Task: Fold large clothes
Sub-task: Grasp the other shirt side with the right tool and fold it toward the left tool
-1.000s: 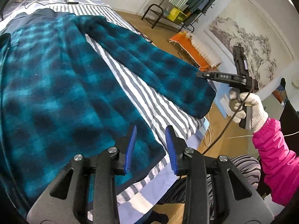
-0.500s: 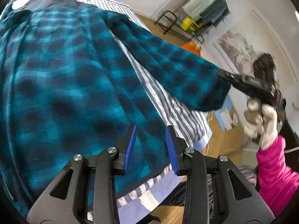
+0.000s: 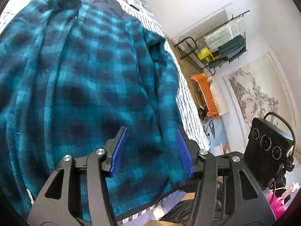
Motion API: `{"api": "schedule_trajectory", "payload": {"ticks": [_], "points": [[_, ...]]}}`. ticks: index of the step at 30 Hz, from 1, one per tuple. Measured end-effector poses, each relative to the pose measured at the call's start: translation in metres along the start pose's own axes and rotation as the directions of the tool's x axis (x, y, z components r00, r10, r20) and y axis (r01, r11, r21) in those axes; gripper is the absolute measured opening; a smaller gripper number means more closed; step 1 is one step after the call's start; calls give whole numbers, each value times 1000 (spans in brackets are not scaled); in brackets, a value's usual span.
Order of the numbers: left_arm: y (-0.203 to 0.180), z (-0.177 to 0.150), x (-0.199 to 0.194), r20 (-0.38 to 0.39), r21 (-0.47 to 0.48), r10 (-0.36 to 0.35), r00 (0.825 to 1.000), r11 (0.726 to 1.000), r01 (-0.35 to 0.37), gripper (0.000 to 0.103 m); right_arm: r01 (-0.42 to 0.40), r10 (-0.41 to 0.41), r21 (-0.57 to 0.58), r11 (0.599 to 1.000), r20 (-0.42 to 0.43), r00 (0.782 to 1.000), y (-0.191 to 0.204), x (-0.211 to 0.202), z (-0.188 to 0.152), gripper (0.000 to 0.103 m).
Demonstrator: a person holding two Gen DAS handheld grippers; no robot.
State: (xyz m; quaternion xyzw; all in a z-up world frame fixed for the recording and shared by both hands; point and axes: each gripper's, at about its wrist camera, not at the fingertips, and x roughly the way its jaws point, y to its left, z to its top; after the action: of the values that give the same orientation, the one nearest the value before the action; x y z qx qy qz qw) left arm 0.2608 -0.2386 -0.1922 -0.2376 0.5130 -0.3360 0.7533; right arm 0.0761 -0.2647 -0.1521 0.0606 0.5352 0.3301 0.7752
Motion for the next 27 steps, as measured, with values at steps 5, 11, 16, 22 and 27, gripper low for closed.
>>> {"api": "schedule_trajectory", "payload": {"ticks": [5,11,16,22,27], "points": [[-4,-2,30,-71,32,7,997,999,-5,59,-38,36,29,999,50,998,-21,-25,8,51],[10,17,47,-81,-5,13,997,1000,-14,61,-2,-12,108,994,130,991,-79,-61,36,53],[28,25,53,-75,-47,2,997,999,-6,61,38,-63,149,988,165,984,-120,-71,51,53],[21,25,57,-91,-5,-1,996,1000,0,61,95,-129,189,977,177,976,-163,-63,80,53],[21,27,61,-101,-19,-30,994,999,28,57,88,-152,293,952,203,967,-218,-54,107,59]]}}
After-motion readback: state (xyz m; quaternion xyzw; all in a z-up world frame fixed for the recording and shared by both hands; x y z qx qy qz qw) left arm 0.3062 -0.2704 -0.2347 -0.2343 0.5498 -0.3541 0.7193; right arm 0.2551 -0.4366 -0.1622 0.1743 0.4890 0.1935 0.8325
